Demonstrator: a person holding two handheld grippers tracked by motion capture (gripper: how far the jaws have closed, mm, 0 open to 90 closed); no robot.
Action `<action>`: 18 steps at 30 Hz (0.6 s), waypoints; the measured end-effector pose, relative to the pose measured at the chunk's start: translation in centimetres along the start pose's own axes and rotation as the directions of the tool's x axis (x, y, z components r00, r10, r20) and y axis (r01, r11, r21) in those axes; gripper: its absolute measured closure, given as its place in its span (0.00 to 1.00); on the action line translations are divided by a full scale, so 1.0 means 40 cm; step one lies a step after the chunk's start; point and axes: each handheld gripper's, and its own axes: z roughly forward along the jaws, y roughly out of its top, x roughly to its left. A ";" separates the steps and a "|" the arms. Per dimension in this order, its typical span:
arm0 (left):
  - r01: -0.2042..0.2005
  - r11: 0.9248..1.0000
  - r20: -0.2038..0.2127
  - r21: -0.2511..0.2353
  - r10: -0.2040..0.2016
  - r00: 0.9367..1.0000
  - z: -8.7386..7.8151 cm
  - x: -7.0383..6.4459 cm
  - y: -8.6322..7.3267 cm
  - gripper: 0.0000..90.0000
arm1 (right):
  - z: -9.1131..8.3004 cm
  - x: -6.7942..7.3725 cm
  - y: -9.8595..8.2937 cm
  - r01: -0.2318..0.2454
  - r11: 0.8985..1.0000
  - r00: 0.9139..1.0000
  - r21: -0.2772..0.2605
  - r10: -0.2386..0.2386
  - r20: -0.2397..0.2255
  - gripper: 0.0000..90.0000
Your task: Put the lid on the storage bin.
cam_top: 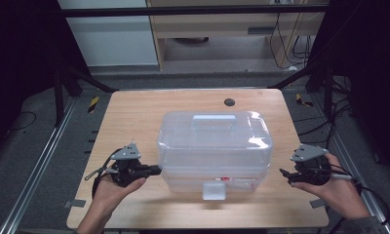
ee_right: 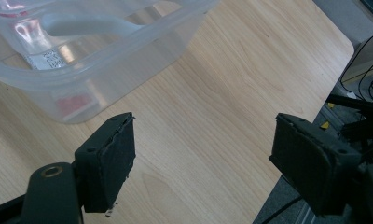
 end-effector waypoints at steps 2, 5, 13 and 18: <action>-0.001 1.000 0.000 0.004 0.001 1.000 0.001 -0.002 -0.002 1.00 | 0.003 0.001 -0.003 -0.002 1.000 1.000 0.002 0.002 0.000 0.24; -0.009 1.000 -0.002 0.015 0.009 1.000 0.002 -0.006 -0.006 1.00 | 0.003 0.001 -0.006 -0.003 1.000 1.000 0.002 0.003 0.000 0.24; -0.002 1.000 0.005 0.028 0.002 1.000 0.010 -0.005 -0.022 1.00 | 0.001 0.001 -0.016 -0.006 1.000 1.000 0.006 0.006 0.006 0.24; -0.003 1.000 0.003 0.028 0.003 1.000 0.010 -0.008 -0.025 1.00 | 0.003 0.000 -0.020 -0.013 1.000 1.000 0.005 0.013 0.008 0.23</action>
